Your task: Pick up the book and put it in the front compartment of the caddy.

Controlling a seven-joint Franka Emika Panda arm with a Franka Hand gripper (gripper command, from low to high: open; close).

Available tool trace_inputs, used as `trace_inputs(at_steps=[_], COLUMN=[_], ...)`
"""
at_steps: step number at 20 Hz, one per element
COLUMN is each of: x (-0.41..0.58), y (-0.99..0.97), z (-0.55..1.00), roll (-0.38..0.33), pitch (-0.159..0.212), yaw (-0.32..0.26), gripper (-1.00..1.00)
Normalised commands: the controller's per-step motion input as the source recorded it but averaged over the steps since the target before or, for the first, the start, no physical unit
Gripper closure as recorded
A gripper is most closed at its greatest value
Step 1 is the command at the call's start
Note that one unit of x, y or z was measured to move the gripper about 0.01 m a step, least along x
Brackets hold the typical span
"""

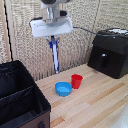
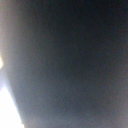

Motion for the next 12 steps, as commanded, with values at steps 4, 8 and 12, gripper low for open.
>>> trace_inputs(at_steps=[4, 8, 12], x=[-0.006, 0.000, 0.000], y=[0.19, 0.29, 0.40], z=[0.47, 0.32, 0.22], roll=[0.000, 0.000, 0.000], pitch=[-0.022, -0.014, -0.012], yaw=[-0.316, -0.302, -0.281], gripper=[1.00, 1.00, 1.00])
